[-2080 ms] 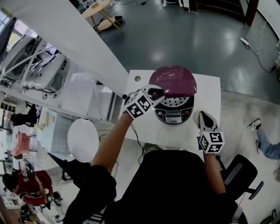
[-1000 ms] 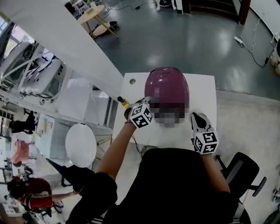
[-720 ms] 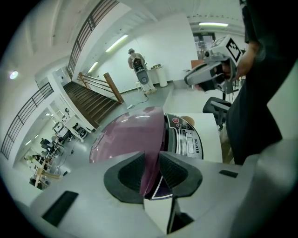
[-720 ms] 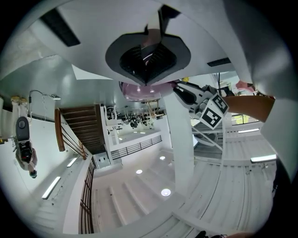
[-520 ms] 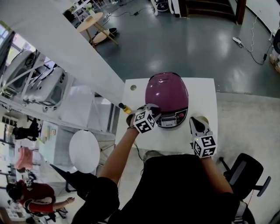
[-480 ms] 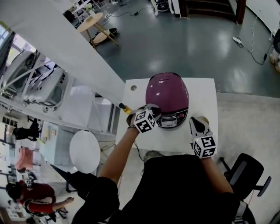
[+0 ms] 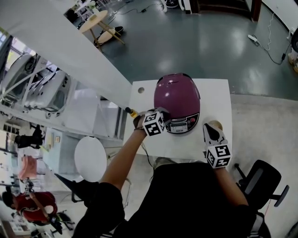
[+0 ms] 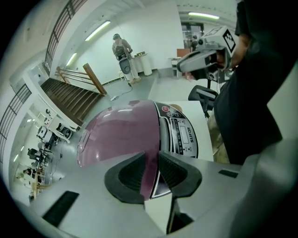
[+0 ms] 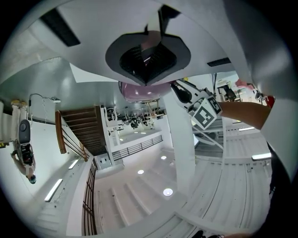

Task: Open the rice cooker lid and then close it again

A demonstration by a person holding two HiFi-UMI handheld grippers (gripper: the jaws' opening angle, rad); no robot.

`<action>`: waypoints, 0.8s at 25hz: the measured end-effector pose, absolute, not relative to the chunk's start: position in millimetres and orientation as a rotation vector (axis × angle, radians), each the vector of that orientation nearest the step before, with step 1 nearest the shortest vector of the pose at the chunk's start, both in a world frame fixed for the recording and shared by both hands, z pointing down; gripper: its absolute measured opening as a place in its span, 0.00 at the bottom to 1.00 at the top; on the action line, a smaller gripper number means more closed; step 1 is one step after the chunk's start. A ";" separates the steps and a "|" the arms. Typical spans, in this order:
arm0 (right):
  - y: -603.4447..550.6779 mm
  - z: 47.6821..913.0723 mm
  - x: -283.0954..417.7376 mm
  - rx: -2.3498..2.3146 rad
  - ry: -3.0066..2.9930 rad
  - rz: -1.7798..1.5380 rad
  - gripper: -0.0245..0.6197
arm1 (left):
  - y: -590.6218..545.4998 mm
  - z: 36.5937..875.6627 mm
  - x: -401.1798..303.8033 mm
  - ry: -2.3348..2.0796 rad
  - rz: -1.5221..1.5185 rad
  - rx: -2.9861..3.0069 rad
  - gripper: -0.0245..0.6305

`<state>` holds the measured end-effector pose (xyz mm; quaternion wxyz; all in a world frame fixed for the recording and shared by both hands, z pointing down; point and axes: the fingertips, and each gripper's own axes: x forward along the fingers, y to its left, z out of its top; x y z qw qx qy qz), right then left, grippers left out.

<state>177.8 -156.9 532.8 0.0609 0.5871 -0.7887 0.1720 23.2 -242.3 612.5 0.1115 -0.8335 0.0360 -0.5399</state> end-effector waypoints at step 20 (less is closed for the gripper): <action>-159.5 533.1 179.6 1.814 -2.391 0.545 0.04 | -244.4 608.7 24.3 -0.067 -1.585 -2.581 0.15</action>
